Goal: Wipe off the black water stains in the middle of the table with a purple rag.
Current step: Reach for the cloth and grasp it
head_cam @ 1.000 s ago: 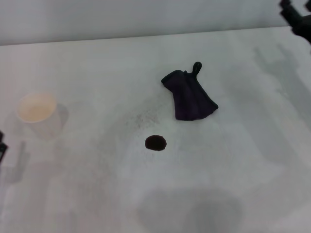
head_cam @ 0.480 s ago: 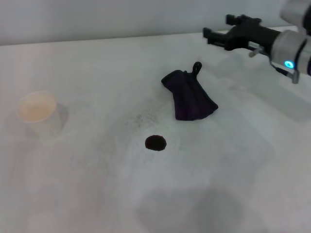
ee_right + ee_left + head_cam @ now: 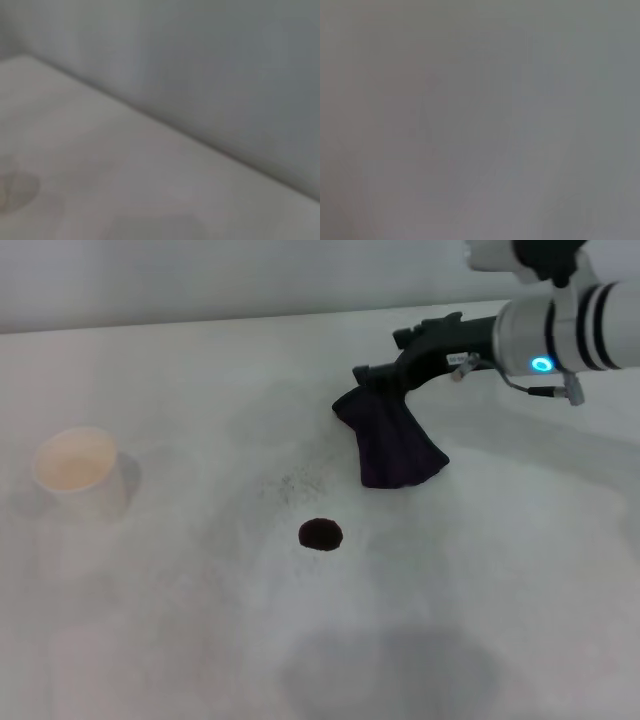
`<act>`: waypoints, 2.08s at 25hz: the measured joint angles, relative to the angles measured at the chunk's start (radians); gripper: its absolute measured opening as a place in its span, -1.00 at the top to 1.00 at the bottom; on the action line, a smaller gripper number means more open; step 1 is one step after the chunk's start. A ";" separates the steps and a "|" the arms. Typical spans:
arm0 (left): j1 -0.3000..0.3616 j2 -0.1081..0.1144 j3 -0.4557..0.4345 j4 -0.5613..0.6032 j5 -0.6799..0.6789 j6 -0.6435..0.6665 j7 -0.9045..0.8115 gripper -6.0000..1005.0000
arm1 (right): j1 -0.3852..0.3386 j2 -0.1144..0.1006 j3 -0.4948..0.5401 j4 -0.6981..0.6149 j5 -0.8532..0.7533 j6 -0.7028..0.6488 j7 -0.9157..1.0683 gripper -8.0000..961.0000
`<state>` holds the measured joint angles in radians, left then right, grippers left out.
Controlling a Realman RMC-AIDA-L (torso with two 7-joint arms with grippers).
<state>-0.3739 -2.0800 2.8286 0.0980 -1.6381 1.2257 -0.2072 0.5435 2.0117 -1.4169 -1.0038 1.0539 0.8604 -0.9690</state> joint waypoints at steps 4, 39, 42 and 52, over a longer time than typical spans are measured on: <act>-0.021 0.001 0.000 -0.010 -0.019 -0.001 -0.009 -0.76 | 0.005 0.002 -0.086 -0.070 -0.107 0.022 0.172 -0.75; -0.069 0.010 0.011 -0.090 -0.005 -0.064 -0.011 -0.76 | 0.181 0.013 -0.263 0.187 -0.347 -0.110 0.657 -0.74; -0.074 0.008 0.011 -0.090 -0.005 -0.078 0.002 -0.76 | 0.176 0.012 -0.262 0.189 -0.346 -0.120 0.657 -0.72; -0.083 0.007 0.011 -0.090 -0.005 -0.096 0.012 -0.76 | 0.183 0.012 -0.261 0.227 -0.342 -0.136 0.657 -0.62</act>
<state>-0.4573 -2.0731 2.8393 0.0076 -1.6429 1.1299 -0.1953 0.7260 2.0233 -1.6782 -0.7768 0.7121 0.7245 -0.3117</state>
